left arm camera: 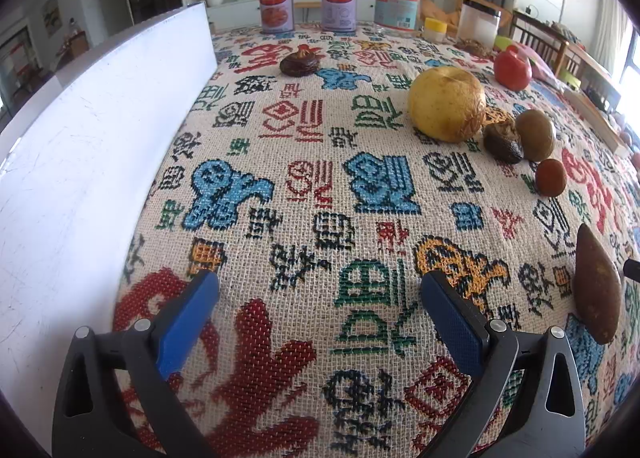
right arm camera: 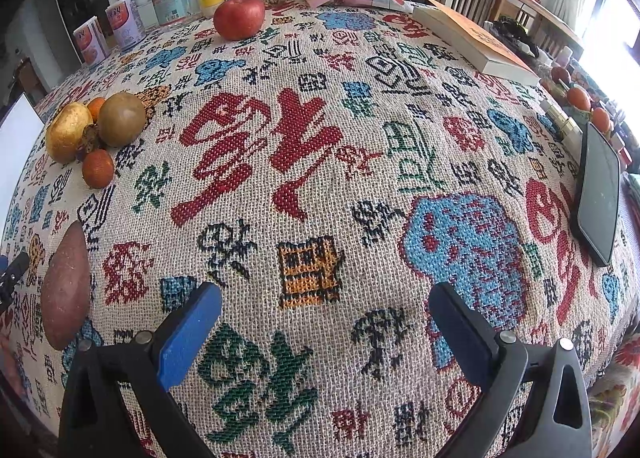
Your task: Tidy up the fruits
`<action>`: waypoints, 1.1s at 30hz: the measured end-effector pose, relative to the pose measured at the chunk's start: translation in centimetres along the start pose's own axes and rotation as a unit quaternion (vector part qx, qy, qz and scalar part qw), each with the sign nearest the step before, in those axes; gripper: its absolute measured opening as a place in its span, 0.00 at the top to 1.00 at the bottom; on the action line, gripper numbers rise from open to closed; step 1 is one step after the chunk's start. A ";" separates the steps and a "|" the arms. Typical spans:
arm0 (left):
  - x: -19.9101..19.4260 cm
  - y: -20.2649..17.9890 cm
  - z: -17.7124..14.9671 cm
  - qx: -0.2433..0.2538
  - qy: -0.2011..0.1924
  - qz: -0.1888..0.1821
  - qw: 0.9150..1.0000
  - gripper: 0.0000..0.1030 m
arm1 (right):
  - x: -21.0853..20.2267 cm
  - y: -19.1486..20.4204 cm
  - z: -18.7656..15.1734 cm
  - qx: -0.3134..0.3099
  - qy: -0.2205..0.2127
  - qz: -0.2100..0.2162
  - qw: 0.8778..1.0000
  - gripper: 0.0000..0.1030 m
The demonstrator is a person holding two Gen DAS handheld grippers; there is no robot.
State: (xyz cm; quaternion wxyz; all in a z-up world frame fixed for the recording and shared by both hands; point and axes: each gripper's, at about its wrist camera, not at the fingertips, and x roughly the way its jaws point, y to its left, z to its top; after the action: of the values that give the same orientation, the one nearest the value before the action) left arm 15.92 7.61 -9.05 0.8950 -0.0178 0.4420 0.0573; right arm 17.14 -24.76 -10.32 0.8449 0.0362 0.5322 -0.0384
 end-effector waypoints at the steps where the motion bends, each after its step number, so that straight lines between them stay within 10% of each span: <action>1: 0.0 0.0 0.0 0.000 0.000 0.000 1.000 0.01 | 0.1 -0.1 0.0 0.002 0.003 0.002 1.000 0.00; 33: 0.0 0.0 0.0 0.000 0.000 0.000 1.000 0.01 | 0.5 -0.4 0.0 0.013 0.013 0.006 1.000 0.00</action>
State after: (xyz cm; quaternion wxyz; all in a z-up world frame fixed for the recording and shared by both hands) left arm 15.88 7.62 -9.02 0.8951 -0.0178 0.4417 0.0574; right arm 17.33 -25.19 -10.80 0.8375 0.0504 0.5426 -0.0400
